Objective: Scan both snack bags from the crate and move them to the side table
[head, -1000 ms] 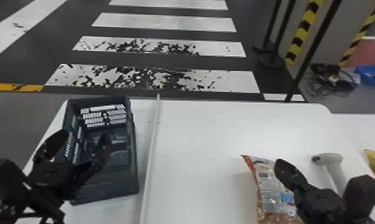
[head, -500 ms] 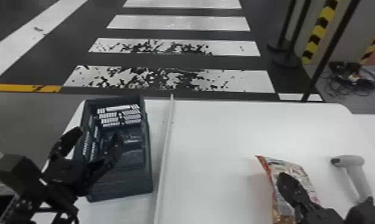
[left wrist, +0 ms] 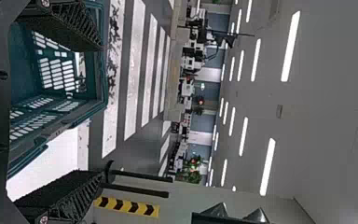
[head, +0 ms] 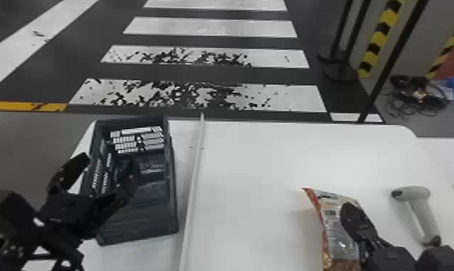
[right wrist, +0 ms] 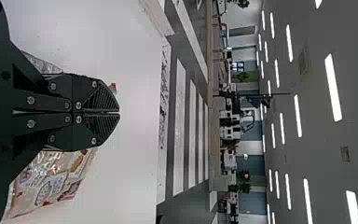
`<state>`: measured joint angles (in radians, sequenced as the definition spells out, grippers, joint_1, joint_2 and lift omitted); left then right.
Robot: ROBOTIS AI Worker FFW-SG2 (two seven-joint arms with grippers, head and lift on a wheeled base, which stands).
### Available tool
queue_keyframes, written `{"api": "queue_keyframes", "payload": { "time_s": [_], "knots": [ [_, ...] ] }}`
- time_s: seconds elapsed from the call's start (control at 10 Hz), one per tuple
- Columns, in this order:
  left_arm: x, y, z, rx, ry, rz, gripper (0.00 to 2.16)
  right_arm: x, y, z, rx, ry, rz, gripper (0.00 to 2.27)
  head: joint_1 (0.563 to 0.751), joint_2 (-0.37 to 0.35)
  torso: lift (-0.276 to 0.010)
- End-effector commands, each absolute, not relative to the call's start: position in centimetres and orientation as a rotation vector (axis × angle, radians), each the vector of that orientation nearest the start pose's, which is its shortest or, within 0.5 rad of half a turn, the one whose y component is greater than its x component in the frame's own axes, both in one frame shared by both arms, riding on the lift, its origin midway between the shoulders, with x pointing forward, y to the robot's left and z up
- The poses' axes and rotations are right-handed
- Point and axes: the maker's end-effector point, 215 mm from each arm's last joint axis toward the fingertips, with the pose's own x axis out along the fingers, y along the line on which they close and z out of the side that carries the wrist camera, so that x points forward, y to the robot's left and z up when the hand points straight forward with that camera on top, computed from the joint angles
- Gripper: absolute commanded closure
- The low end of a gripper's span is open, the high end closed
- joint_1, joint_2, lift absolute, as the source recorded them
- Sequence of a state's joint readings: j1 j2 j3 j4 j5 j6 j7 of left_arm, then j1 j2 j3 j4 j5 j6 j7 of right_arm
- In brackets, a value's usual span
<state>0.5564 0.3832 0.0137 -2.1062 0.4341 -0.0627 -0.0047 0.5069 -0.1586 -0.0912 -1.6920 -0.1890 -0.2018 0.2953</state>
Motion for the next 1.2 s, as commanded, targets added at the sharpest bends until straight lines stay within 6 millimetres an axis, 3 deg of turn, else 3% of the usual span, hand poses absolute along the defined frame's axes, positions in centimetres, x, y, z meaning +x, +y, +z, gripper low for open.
{"api": "queue_keyframes", "payload": {
  "time_s": [0.0,0.6,1.0,1.1],
  "knots": [
    [43.5,25.5,-30.4,-0.107,-0.009,-0.178,0.05,40.8,-26.7,-46.6,0.014,0.181,0.218,2.25,0.695,-0.009,-0.095],
    [43.4,25.0,-30.1,-0.116,-0.021,-0.190,0.05,39.9,-26.4,-51.5,0.004,0.177,0.219,2.25,0.695,-0.020,-0.095],
    [43.3,24.7,-29.2,-0.125,-0.050,-0.201,0.05,39.4,-26.0,-53.2,0.018,0.177,0.198,2.25,0.695,-0.018,-0.095],
    [43.3,24.6,-28.9,-0.127,-0.055,-0.203,0.05,39.5,-26.1,-52.6,0.019,0.155,0.187,2.25,0.695,-0.018,-0.095]
  ]
}}
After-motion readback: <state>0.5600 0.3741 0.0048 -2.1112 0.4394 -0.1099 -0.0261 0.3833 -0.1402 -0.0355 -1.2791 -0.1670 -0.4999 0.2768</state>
